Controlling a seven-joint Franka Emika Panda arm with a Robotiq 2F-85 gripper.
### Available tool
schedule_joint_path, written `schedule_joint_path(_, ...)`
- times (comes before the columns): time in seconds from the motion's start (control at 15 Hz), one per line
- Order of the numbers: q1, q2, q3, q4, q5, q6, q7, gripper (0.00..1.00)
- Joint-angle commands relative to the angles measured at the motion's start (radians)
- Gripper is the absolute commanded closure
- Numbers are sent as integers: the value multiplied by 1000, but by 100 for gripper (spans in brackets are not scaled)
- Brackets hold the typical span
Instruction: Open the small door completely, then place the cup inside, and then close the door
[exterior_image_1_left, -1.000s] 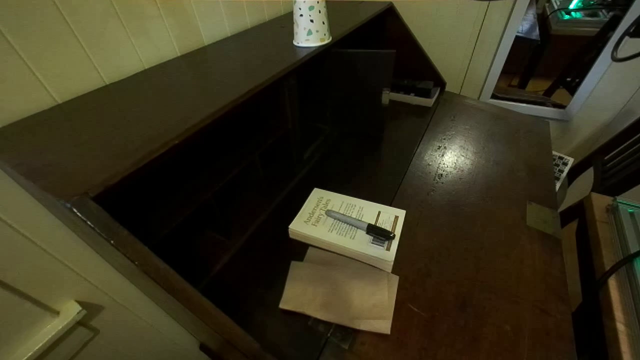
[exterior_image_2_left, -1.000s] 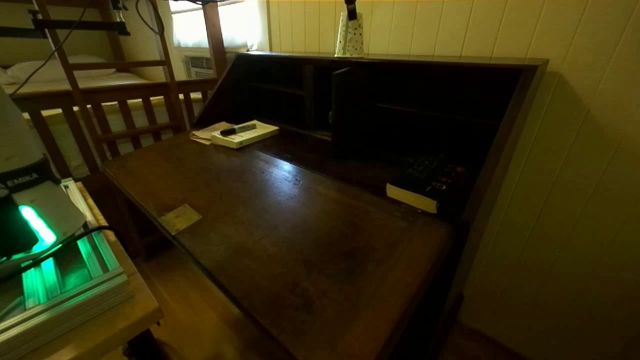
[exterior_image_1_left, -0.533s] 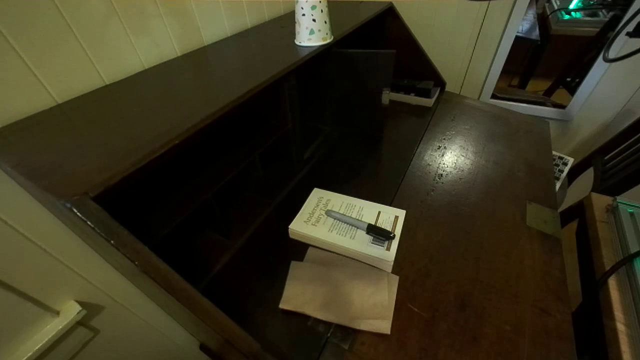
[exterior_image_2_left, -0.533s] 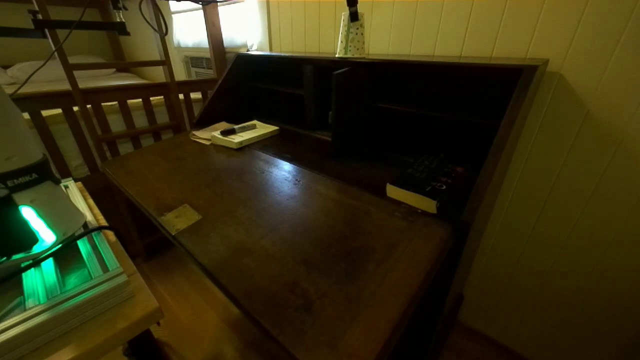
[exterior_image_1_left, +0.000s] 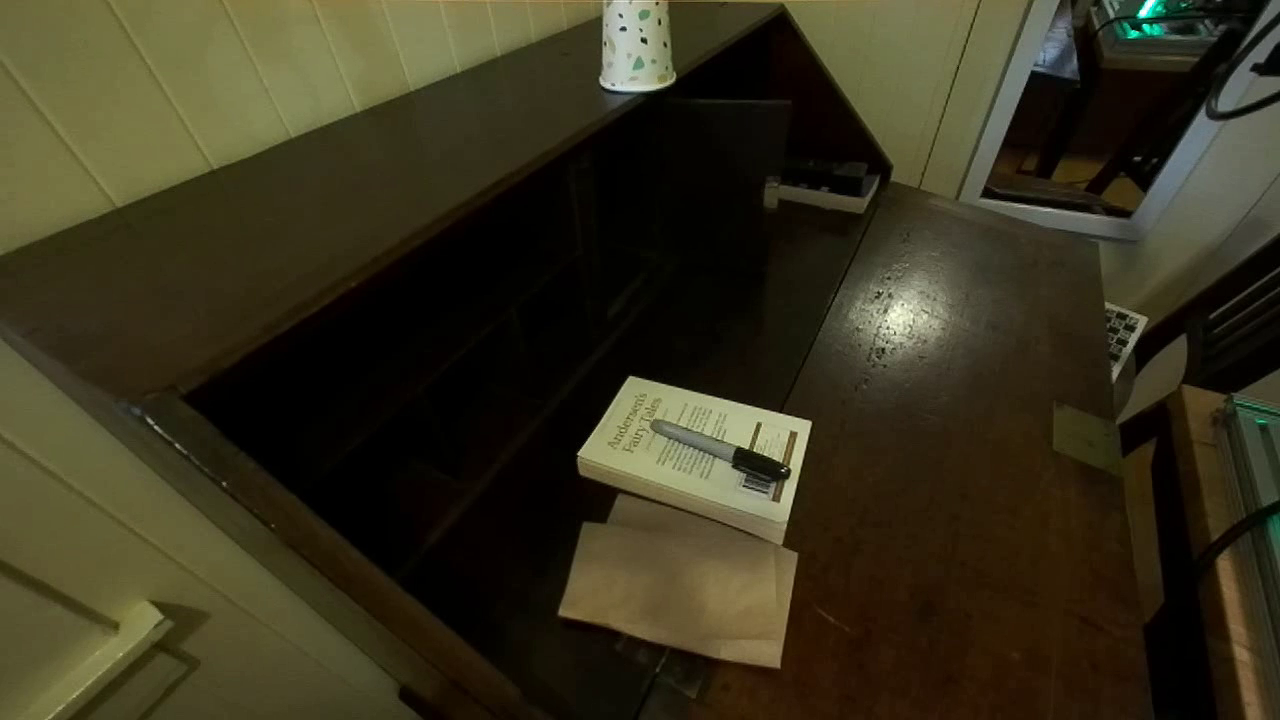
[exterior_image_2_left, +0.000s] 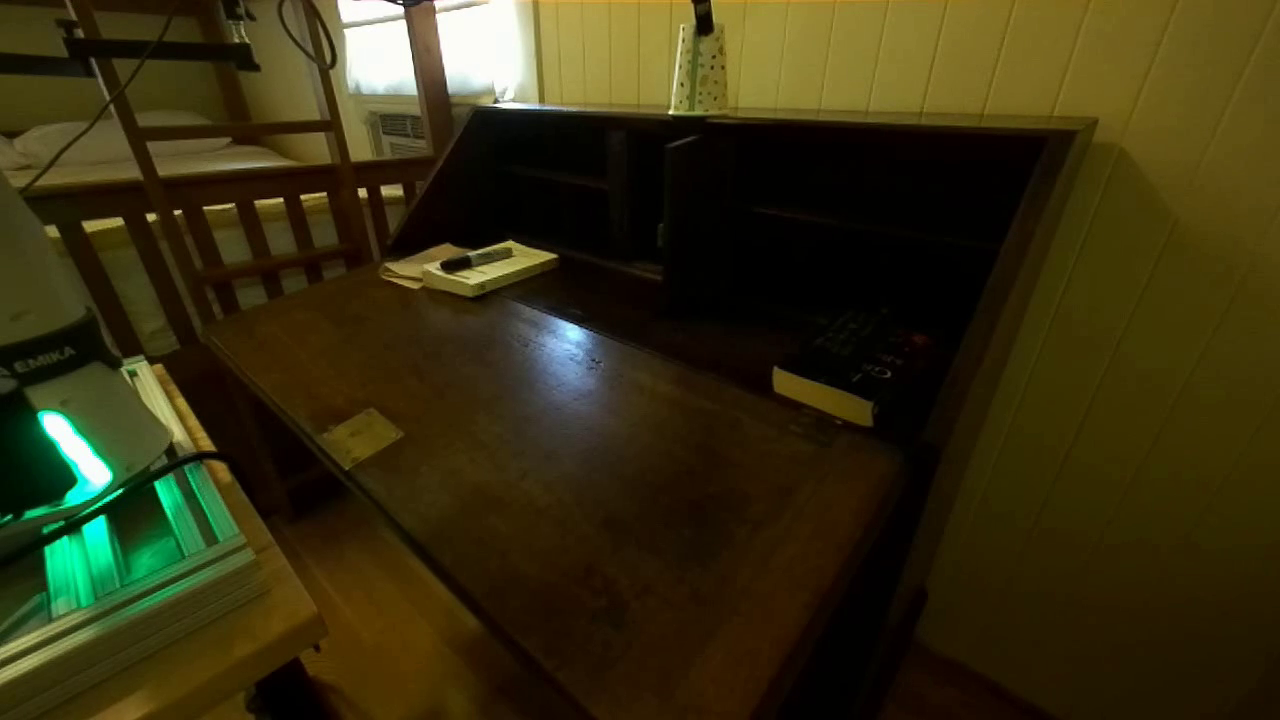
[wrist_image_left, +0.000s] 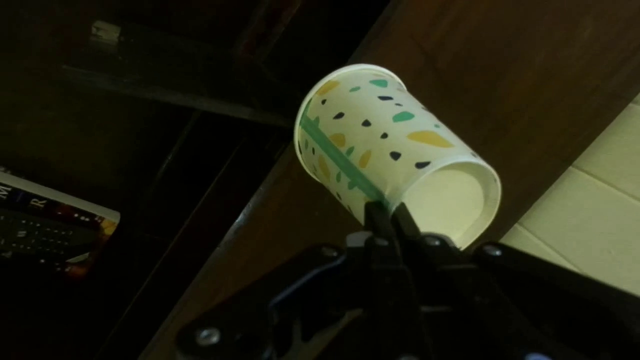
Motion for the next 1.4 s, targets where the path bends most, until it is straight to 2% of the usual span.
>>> schedule_joint_path(0.0, 2, -46, 2, -33, 17, -68, -33, 99)
schedule_joint_path(0.27, 5, -136, 5, -113, 17, -99, -89, 100)
schedule_joint_path(0.87, 33, -371, 16, -396, -1, -48, -120, 99)
schedule_joint_path(1.33, 32, -433, 32, -589, -13, 135, -105, 99)
